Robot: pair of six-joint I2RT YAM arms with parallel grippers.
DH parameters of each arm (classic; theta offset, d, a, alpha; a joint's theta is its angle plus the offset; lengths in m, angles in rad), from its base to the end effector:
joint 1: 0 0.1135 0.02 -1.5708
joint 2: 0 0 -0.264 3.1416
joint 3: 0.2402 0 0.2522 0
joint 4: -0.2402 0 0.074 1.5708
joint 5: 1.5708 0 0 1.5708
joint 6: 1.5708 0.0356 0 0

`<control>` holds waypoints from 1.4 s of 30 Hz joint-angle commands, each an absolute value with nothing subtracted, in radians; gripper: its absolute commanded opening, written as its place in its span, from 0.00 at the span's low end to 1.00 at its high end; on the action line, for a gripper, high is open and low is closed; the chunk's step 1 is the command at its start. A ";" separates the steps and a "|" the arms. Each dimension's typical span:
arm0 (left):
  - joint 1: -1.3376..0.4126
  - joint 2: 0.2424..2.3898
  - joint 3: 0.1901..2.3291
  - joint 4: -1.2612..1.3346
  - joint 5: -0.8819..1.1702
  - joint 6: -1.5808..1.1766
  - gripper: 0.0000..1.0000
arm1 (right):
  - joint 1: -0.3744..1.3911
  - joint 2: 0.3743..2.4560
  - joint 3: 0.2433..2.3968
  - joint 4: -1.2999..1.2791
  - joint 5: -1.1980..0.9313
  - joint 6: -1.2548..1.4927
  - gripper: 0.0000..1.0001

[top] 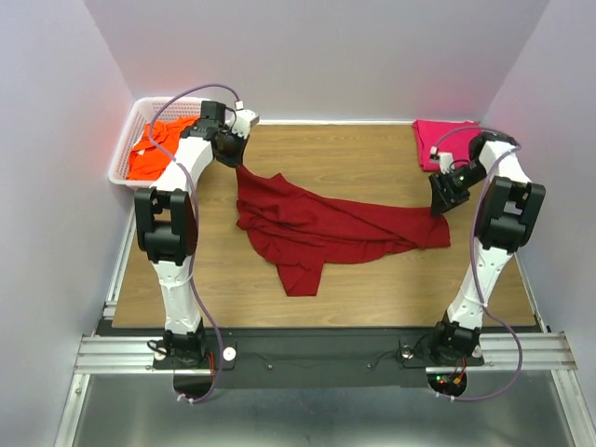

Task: Fold and stack the t-shirts
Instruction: Flatten the tshirt out

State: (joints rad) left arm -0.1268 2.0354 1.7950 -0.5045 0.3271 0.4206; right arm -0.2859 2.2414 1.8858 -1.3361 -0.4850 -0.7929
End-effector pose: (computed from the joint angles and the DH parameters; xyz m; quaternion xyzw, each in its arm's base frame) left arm 0.4645 -0.0707 0.2764 0.3072 0.8524 -0.0896 0.4135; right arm 0.4094 -0.1031 0.1866 -0.2290 0.9416 0.2358 0.0728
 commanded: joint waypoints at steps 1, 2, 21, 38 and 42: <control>-0.115 2.025 1.905 -0.543 0.279 0.402 0.00 | -0.291 2.053 1.902 -1.305 -0.488 -0.768 0.63; -0.115 2.025 1.907 -0.546 0.279 0.402 0.00 | -0.287 2.024 1.854 -1.316 -0.491 -0.799 0.61; -0.115 1.997 1.852 -0.555 0.325 0.396 0.00 | -0.025 1.669 1.218 -0.982 -0.158 -0.687 0.45; -0.115 1.993 1.838 -0.557 0.319 0.403 0.00 | 0.041 1.767 1.170 -0.894 -0.153 -0.655 0.45; -0.115 1.990 1.836 -0.560 0.314 0.406 0.00 | 0.043 1.775 1.154 -0.873 -0.124 -0.666 0.44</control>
